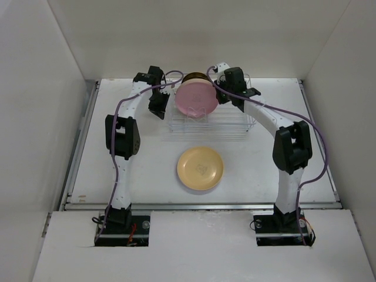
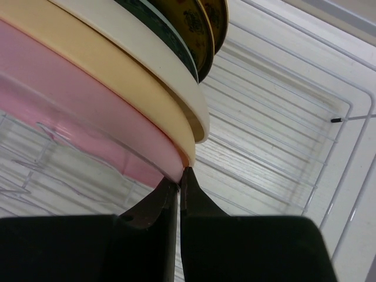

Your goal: Unload the plates from the dish rack

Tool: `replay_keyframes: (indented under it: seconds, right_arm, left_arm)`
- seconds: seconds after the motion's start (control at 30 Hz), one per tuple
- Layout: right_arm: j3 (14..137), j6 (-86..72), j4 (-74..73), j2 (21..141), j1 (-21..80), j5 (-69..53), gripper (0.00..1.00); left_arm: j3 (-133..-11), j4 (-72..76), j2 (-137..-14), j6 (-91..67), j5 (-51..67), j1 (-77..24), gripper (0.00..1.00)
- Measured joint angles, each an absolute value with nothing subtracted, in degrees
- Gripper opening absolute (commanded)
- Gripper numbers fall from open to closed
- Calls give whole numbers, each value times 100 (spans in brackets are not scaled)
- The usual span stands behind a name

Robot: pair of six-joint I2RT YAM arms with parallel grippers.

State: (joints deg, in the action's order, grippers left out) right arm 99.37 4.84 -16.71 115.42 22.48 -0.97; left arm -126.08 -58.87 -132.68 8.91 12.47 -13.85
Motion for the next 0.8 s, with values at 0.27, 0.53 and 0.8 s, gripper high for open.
replay_keyframes:
  seconds: [0.27, 0.53, 0.8]
  right_arm:
    - [9841, 593, -1660, 11006, 2246, 67, 0]
    - [9817, 491, -1448, 10442, 2228, 126, 0]
    - [9955, 580, -2281, 10342, 2215, -292, 0]
  left_arm:
    - [-12595, -5878, -13268, 786, 1457, -1387, 0]
    - [-12468, -5791, -13233, 751, 1363, -1387, 0]
    - [-12407, -5695, -13013, 768, 1004, -1380, 11]
